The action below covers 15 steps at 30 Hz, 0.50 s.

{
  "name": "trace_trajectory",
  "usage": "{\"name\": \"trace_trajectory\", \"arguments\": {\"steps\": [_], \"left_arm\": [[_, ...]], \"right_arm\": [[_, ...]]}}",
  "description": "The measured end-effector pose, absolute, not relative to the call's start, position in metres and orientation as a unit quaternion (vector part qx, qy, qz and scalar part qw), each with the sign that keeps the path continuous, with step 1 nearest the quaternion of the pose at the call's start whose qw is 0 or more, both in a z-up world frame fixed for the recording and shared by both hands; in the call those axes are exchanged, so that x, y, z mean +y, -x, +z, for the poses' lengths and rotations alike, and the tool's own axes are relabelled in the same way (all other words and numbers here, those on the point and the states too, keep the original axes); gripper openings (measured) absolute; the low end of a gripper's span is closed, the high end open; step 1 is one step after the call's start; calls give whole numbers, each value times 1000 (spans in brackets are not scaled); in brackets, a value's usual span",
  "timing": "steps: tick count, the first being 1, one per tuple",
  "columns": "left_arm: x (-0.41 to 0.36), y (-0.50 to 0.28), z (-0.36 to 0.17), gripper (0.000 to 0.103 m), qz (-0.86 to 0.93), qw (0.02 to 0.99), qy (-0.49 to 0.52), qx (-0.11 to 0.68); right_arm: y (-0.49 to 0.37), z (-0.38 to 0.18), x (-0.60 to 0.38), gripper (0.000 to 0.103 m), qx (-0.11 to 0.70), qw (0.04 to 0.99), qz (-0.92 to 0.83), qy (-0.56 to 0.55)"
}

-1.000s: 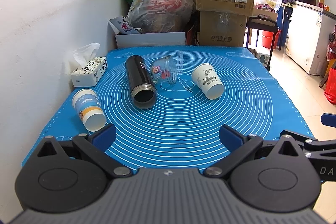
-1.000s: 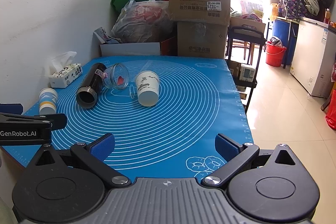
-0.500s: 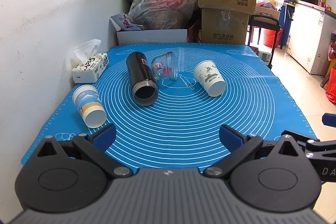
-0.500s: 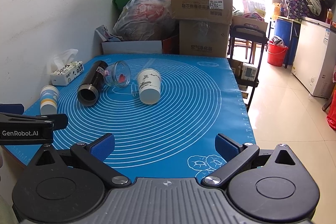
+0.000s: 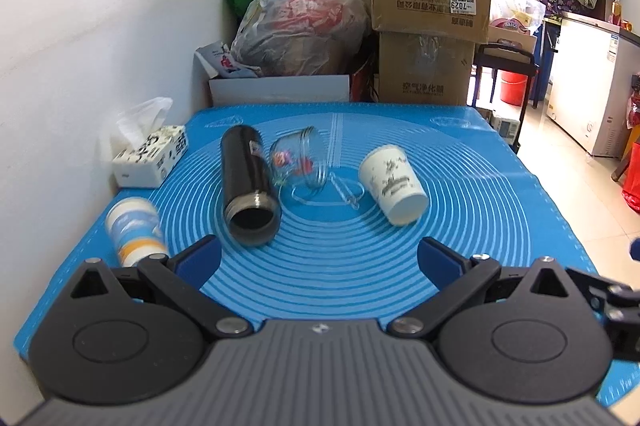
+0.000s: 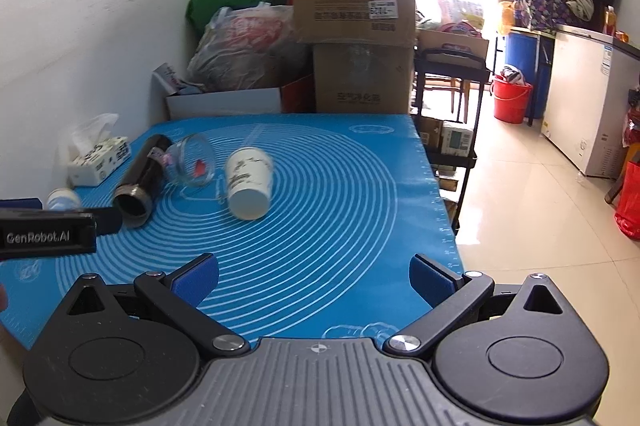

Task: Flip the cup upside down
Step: 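Move the left tool to the white printed paper cup and close on it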

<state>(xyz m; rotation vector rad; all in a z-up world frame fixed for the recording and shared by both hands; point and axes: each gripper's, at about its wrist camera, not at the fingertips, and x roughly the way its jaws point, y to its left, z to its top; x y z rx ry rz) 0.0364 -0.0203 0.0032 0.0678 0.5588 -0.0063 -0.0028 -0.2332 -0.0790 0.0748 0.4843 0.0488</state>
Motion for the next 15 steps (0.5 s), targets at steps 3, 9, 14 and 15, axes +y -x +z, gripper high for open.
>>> {"name": "trace_trajectory", "arguments": {"steps": [3,9,14,15], "left_arm": [[-29,-63,1,103,2,962,-37,272],[-51,-121,-11,103,3,960,-38,278],[-72,-171,-34,103,27,959,-39,278],[-76,-182,-40,103,30,958,-37,283]], "right_arm": [[-9,-83,-242,103,239,970,15,-42],[-33,-92,-263,103,242,969,-4,-53],[-54,-102,-277,103,249,966,-16,-61],[-58,-105,-280,103,251,966,-19,-62]]}}
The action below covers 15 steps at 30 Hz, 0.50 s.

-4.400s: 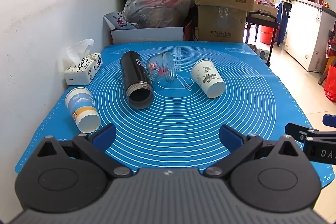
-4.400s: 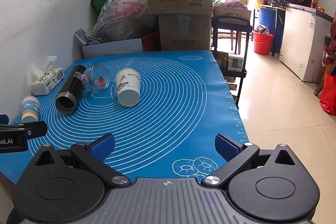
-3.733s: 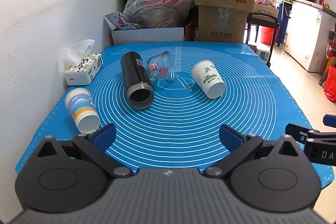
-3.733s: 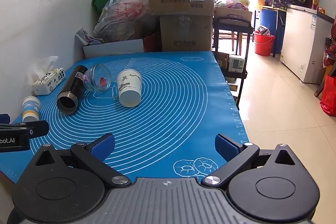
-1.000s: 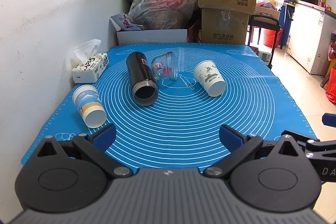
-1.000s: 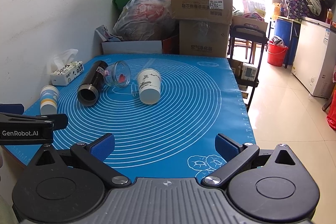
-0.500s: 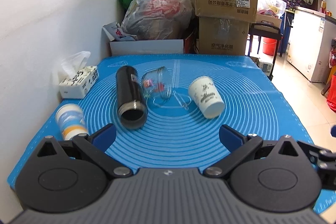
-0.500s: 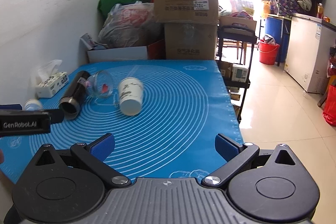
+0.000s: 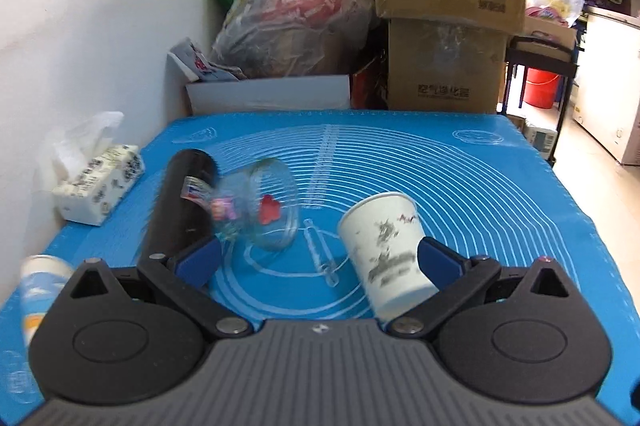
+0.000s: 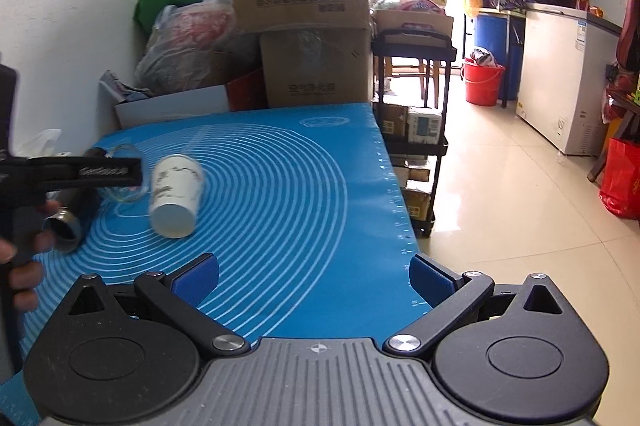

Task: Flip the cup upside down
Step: 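Move the left tool to the white printed paper cup and close on it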

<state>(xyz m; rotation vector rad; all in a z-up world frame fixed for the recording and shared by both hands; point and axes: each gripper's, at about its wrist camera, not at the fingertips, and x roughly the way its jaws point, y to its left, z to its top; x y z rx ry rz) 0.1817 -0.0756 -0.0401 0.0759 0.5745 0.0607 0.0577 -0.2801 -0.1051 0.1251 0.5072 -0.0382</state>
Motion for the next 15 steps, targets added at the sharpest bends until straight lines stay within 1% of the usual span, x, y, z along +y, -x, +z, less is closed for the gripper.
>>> {"name": "trace_trajectory", "arguments": {"steps": [3,5,9,11,12,13,14,15], "left_arm": [[-82,-207,-56,103,47,951,-39,302],[-83,-214,-59,103,42,955,-29,293],[-84,-227,-66,103,54,947,-35,314],[-82,-233,-72,100,53,942,-32,329],[-82,-235,-75,94,55,940,-35,336],[-81,-236,-77,80,55,938,-37,341],[-82,-237,-80,71,51,935,-39,349],[-81,-238,-82,68,46,933,-39,355]], "right_arm": [[-68,-112,-286,103,257,964,-23,-65],[-74,-117,-290,103,261,963,-24,-67],[-85,-127,-294,103,270,960,-25,-70],[-88,-130,-295,103,272,959,-23,-72],[-89,-131,-295,103,273,959,-22,-72],[-90,-132,-295,103,274,959,-21,-72],[-90,-133,-294,103,275,959,-20,-72],[-91,-134,-294,103,276,958,-19,-72]]}}
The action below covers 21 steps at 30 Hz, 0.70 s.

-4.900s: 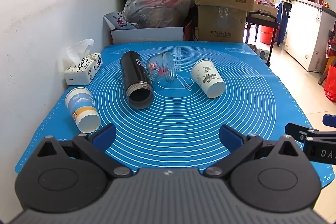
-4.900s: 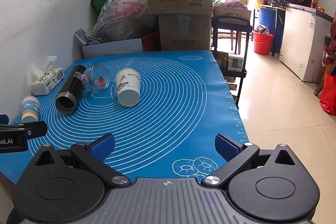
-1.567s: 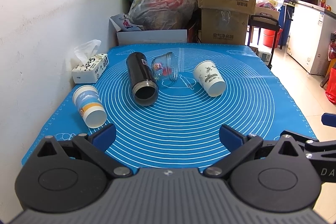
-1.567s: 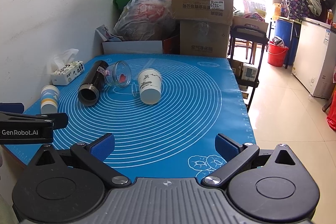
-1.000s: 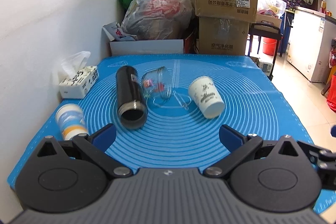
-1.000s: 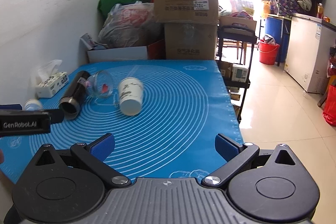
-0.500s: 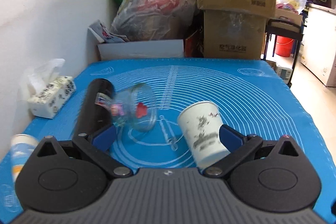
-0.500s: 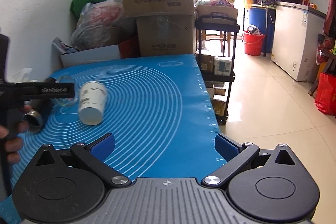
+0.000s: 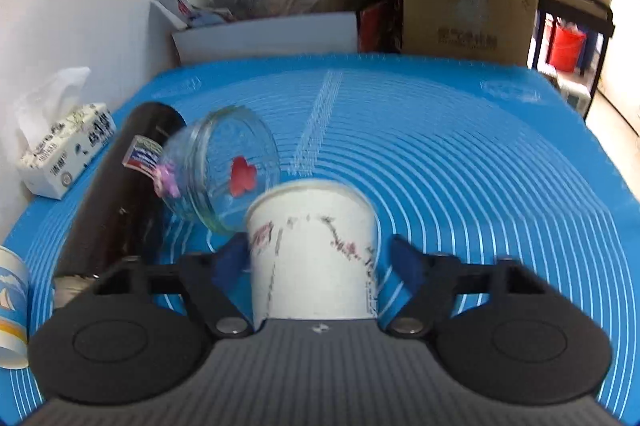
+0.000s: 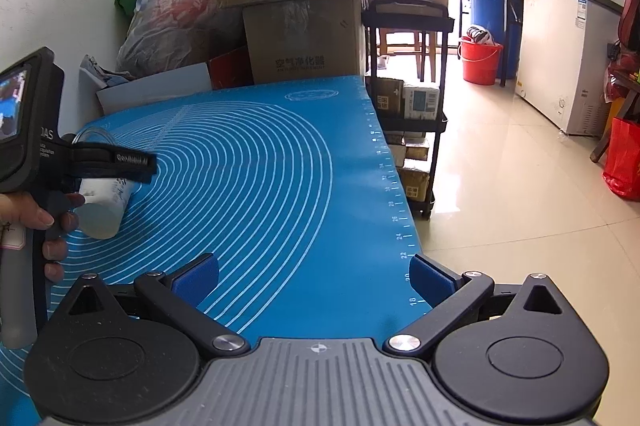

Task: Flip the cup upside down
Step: 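Move the left tool to the white printed paper cup and close on it, then lift the white paper cup with the left tool and carry it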

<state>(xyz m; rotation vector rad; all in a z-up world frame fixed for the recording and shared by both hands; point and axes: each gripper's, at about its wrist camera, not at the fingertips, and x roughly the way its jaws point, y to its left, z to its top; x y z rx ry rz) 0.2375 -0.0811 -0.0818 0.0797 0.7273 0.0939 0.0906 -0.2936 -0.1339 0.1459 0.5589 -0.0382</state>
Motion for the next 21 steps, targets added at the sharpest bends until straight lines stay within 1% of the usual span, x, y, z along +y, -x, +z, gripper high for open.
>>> {"name": "trace_trajectory", "arguments": {"steps": [1,5,13,21], "left_arm": [[-81,-237,-83,63,46,932,-39,356],[-79,-228,-78,55,38,937,-37,346],[-77,-187,-60,53,-10,936,-25,350],[-74,-131,-56,53,-38,933,-18,358]], "right_arm": [[-91,-134,-293,103,276,958,-18,-72],[-90,-134,-293,103,276,958,-18,-73],[-81,-125,-294,103,268,961,-21,-72],[-63,-119,-290,103,265,961,-17,-73]]}}
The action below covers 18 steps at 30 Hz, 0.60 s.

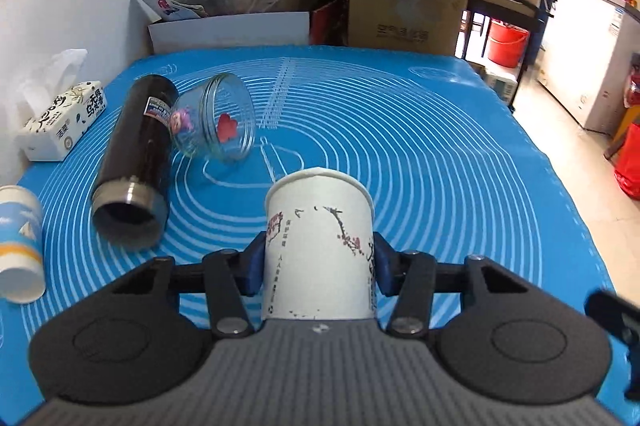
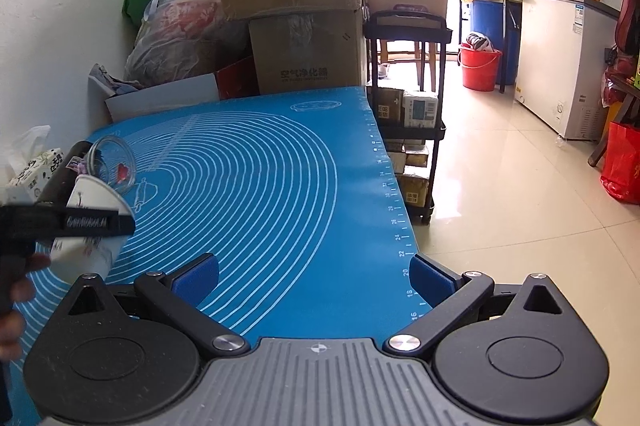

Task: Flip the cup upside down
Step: 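Lift the white paper cup with the left tool and carry it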

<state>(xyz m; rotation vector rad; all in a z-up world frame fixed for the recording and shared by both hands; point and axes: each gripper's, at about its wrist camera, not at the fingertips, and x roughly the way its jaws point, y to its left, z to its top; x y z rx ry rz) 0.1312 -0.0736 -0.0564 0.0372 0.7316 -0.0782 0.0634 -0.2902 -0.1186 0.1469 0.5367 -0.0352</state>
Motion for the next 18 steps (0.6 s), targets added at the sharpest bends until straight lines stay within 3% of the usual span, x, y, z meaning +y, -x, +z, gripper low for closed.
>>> {"name": "trace_trajectory", "arguments": {"steps": [6,12,18], "left_arm": [[-77,-121,-69,55,-49,926,-36,373],[-81,-120,-78,64,-45,923,-43,379],[-80,-118,-74,84,-38,927,-46,371]], "right_arm": [[-58,-118,-285,103,270,960,-15,-70],[-56,-120,-282,103,278,958,-15,-62],[-56,-122,-283,103,285,956,-19,-63]]}}
